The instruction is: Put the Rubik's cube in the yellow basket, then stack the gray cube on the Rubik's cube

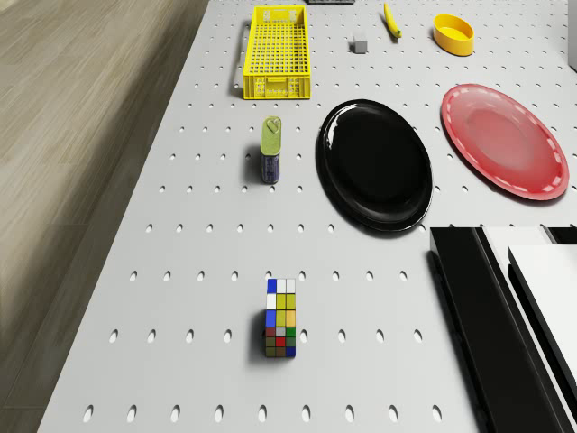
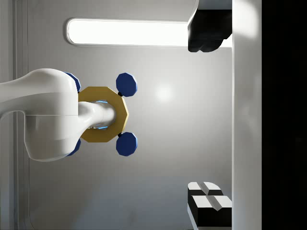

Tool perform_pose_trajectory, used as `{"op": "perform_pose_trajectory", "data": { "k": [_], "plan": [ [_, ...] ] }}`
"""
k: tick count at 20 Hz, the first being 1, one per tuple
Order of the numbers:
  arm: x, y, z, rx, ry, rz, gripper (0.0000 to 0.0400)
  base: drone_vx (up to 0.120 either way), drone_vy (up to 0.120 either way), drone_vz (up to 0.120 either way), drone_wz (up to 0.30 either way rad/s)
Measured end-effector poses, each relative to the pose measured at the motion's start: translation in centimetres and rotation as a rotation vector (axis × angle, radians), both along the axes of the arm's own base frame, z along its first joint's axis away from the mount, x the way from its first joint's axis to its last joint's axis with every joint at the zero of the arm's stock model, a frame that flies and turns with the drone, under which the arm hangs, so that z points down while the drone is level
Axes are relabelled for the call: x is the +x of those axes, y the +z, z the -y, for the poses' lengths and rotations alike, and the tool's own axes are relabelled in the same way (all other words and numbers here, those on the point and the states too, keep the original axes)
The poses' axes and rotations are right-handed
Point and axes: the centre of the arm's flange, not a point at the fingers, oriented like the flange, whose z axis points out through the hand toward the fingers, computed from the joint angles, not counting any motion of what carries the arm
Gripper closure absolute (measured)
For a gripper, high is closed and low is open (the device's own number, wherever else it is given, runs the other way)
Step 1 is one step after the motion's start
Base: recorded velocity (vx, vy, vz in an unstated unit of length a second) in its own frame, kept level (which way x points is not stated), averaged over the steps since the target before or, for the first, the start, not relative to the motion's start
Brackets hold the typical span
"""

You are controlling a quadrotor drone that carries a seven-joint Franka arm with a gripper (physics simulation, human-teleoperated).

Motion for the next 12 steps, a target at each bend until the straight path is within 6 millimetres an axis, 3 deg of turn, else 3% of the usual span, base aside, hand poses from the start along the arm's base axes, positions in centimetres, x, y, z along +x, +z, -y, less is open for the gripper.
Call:
{"op": "perform_pose_trajectory", "data": {
  "k": [7,12],
  "plan": [
    [-0.05,0.00,-0.14,-0.014,0.000,0.005,0.0000,0.120,0.120,0.000,0.000],
    [-0.09,-0.01,-0.41,-0.041,-0.001,0.009,0.0000,0.120,0.008,0.000,0.000]
  ]
}}
